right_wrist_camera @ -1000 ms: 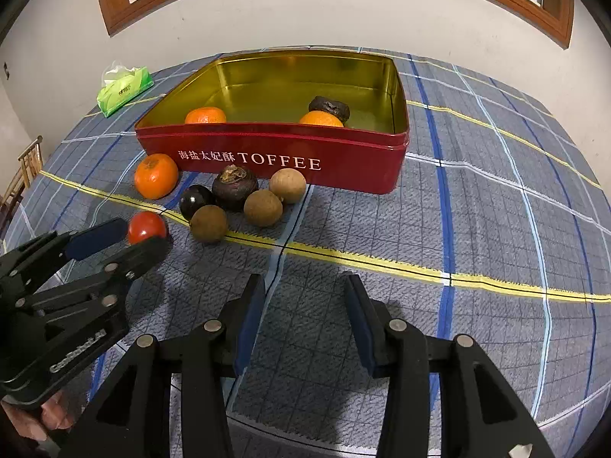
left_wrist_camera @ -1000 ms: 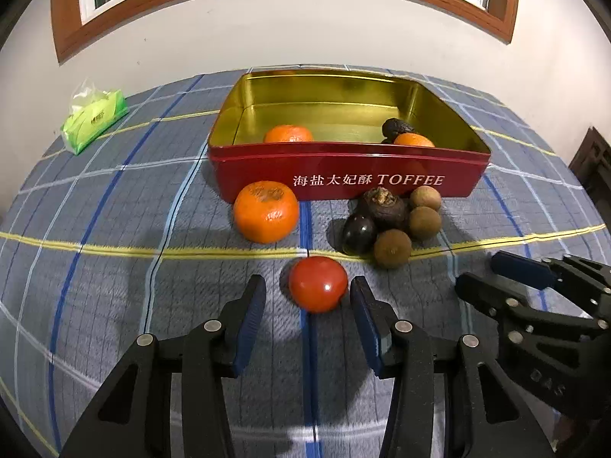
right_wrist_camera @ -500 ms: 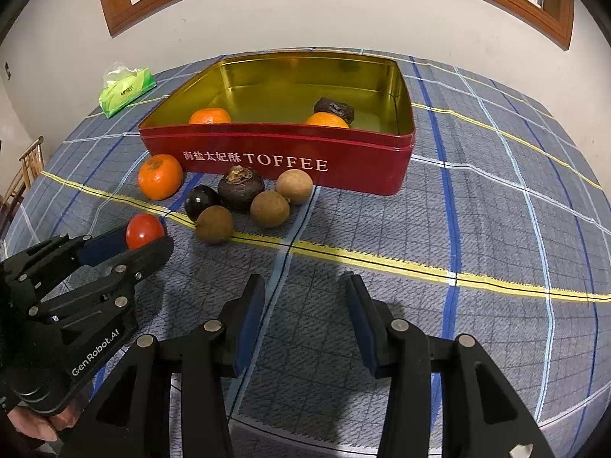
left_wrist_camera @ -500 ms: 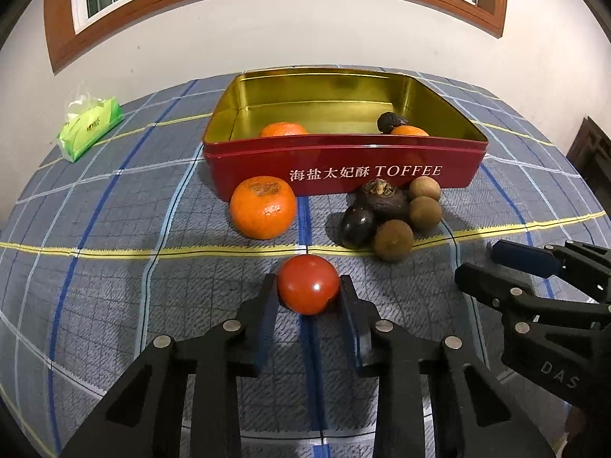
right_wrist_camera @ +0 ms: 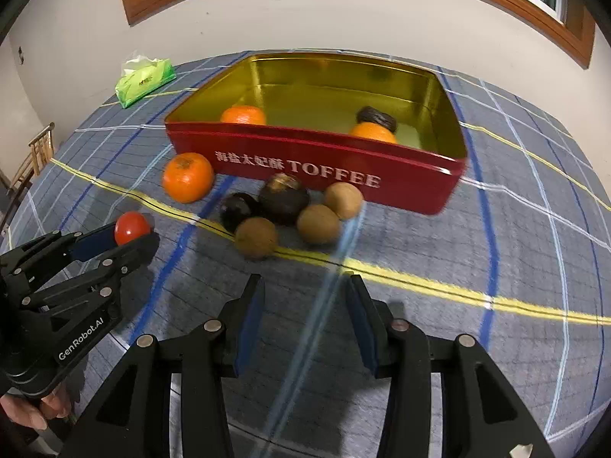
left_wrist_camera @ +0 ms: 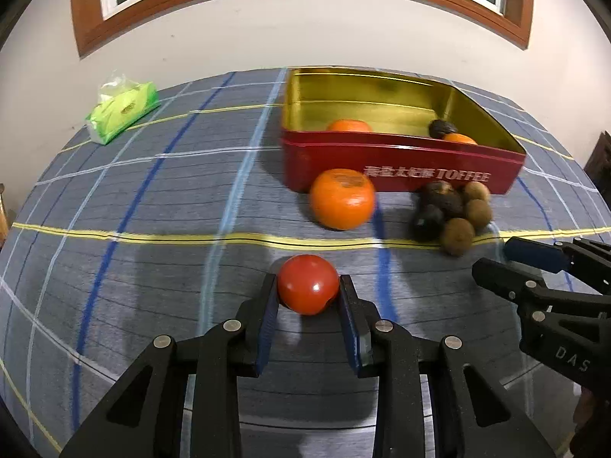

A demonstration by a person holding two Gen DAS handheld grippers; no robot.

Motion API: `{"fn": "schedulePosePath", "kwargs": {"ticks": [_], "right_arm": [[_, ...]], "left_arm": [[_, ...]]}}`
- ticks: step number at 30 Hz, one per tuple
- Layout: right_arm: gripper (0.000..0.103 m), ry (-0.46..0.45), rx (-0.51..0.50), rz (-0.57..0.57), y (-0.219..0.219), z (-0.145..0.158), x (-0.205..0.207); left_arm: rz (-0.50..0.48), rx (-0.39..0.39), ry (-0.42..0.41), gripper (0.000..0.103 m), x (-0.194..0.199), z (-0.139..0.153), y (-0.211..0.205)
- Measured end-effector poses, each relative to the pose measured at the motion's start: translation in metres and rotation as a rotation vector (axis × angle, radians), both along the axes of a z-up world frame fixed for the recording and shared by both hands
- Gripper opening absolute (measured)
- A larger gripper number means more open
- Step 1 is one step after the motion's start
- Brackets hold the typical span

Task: Organize fruits
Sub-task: 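Move left tool to the red round fruit and close on it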

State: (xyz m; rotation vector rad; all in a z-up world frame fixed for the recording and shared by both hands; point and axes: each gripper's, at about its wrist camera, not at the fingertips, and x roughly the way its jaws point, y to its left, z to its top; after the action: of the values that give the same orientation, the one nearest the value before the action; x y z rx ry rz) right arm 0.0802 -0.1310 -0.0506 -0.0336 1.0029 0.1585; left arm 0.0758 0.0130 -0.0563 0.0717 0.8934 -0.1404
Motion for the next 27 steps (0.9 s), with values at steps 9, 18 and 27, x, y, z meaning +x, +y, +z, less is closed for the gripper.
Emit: {"fn": "schedulePosePath", "kwargs": {"ticks": [9, 18, 27], "right_arm": [[0.043, -0.01, 0.001, 0.025, 0.021, -0.001, 0.016], [0.032, -0.04, -0.045, 0.025, 0.026, -0.002, 0.014], [0.018, -0.044, -0.012, 0.013, 0.015, 0.0, 0.011]], "left_arm": [[0.01, -0.011, -0.013, 0.032, 0.001, -0.002, 0.012], [0.015, -0.022, -0.01, 0.033, -0.001, -0.002, 0.012], [0.015, -0.022, -0.01, 0.033, 0.0, -0.002, 0.013]]}}
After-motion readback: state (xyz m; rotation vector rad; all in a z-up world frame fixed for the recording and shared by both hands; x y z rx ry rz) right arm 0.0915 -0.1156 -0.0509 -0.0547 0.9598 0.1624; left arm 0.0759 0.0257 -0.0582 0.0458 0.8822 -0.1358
